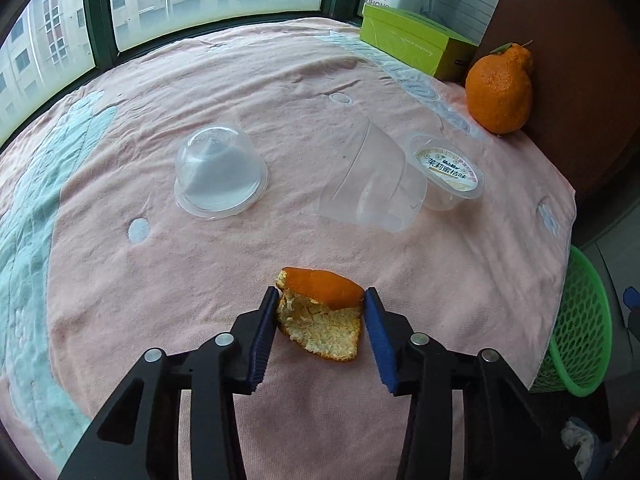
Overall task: Collect trash
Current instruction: 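Grasp the orange peel with the left tool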
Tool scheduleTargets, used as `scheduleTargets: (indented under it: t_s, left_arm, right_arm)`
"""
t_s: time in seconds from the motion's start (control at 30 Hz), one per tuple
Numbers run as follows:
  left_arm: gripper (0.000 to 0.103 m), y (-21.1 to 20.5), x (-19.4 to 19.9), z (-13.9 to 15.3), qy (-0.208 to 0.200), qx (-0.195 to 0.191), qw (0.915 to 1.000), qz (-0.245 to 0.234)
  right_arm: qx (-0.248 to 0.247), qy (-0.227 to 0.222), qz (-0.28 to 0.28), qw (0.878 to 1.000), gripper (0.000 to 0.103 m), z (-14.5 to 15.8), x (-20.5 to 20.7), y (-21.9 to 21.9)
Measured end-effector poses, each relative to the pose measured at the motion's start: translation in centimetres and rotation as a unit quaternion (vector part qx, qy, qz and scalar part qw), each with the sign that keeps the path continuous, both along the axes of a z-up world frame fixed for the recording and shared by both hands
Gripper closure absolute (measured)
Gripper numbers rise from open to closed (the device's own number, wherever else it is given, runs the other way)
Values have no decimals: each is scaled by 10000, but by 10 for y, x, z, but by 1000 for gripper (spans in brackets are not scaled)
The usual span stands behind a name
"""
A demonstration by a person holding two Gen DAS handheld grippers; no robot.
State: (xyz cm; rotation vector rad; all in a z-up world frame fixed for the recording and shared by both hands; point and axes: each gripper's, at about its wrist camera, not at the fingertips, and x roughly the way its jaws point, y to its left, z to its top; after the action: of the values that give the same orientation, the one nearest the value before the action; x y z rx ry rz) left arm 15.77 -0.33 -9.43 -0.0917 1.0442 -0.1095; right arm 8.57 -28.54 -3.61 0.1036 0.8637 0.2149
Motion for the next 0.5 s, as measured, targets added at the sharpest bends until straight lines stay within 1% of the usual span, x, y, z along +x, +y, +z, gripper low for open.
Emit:
scheduleTargets:
  t_s: [0.07, 0.17, 0.33, 0.37, 0.4, 0.5]
  left_arm:
    - [68, 3, -2, 3, -33, -30, 10000, 0]
    - [76, 8, -8, 9, -61, -98, 9999, -11]
    - [81, 23, -17, 17, -152, -161, 9997, 62]
    - [90, 26, -18, 19, -161, -164, 9997, 89]
    - [95, 29, -19, 20, -156, -227, 9996, 79]
    - [95, 37, -23, 26, -225, -269, 9993, 90]
  right_arm:
    - [12, 11, 97, 10000, 13, -1, 3, 7]
    - [56, 30, 277, 9996, 13, -1, 9, 20]
    - [72, 54, 614, 9981, 13, -2, 23, 45]
    - [58, 52, 647, 9979, 13, -2, 25, 49]
    - [83, 67, 695, 9975, 13, -3, 29, 53]
    - [191, 162, 803, 9965, 13, -7, 42, 64]
